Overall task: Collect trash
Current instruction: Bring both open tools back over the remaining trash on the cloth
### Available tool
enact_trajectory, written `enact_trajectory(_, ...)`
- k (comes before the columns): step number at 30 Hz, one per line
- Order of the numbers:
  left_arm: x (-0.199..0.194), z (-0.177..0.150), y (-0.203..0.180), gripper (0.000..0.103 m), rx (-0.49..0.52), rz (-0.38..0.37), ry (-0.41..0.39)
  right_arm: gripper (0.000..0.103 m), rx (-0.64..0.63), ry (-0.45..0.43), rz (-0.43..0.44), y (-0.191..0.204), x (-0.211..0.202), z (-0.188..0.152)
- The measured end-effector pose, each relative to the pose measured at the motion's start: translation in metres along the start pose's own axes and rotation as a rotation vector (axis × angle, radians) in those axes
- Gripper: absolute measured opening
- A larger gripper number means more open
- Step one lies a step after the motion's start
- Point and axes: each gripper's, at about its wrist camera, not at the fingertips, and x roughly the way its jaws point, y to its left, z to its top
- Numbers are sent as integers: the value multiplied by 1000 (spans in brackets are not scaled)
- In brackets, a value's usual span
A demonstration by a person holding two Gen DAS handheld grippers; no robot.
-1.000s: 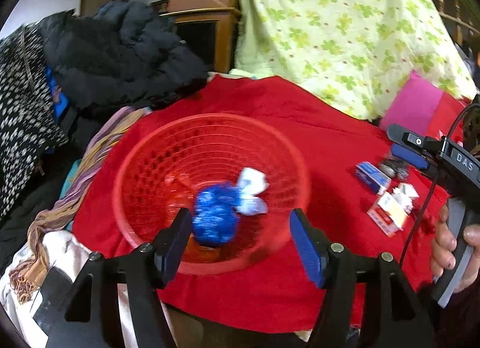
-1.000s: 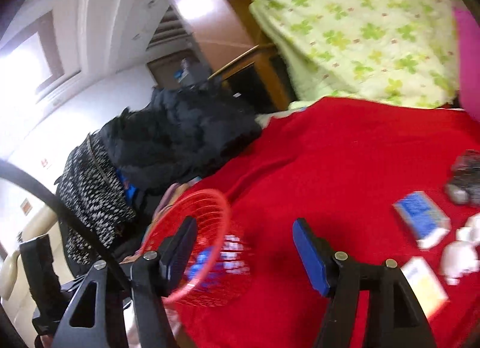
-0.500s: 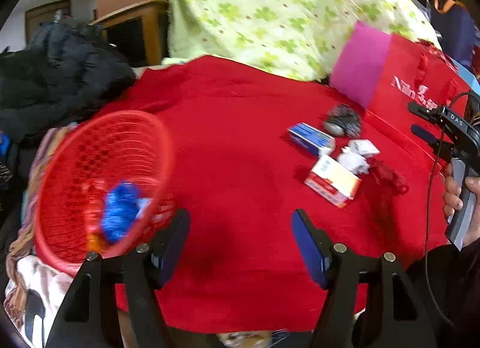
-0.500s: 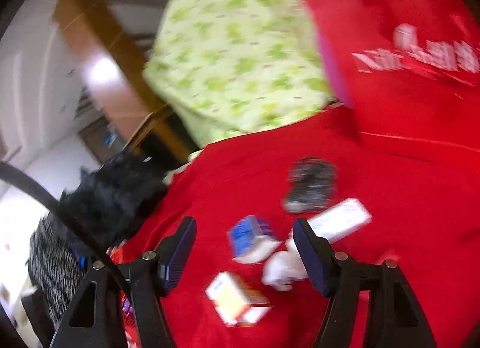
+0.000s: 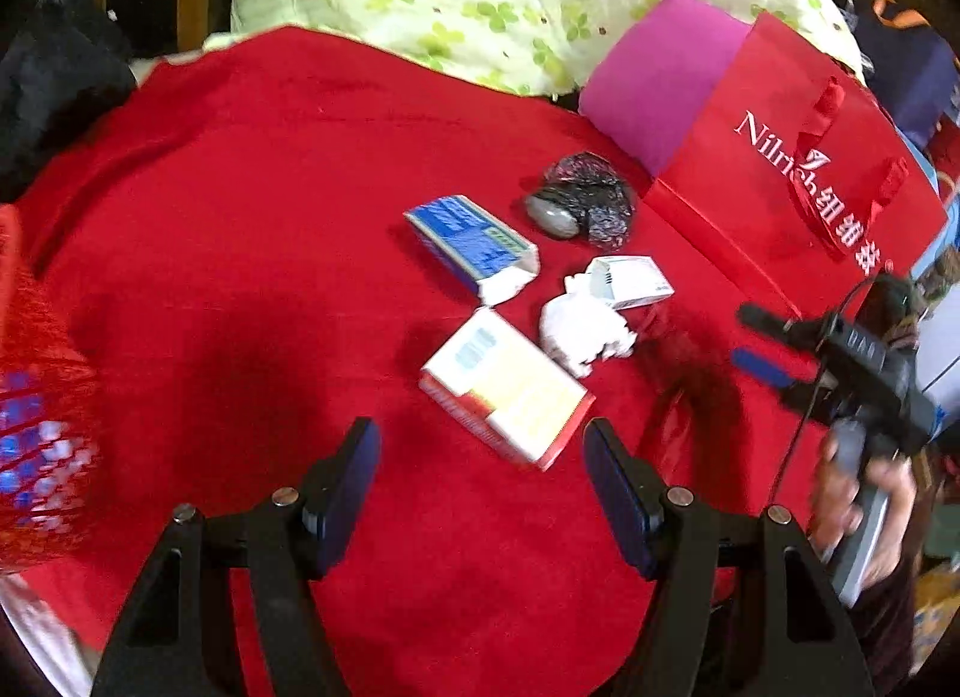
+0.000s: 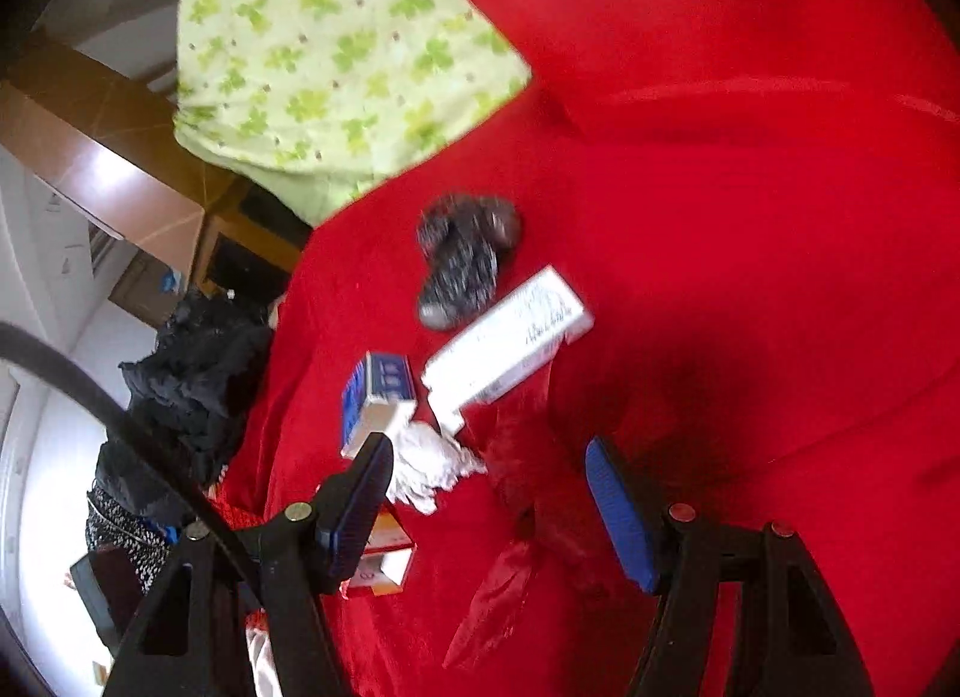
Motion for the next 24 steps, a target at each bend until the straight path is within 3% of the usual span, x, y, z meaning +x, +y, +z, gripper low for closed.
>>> enact_trajectory(8,48,19,-19,75,-58,-11,72,70,-92,93,-130,15,34,-16)
enact_trajectory(10,58,21,-22,76,-67,-3,83,59,-122,120,-194,14,43,-21)
enact_trajectory(11,60,21,-24,77,-69,14,78,46,-142,127,-227,15,46,-23)
enact_trajectory(12,61,21,-26,78,-64,29,64,41,-175,126,-271,16,48,-26)
enact_trajectory(18,63,16,-28,78,-31,83,58,37,-203,85,-282,17,37,-29)
enact_trajectory(24,55,5,-30,78,20,114,40,37,-180,58,-207,21,25,-27)
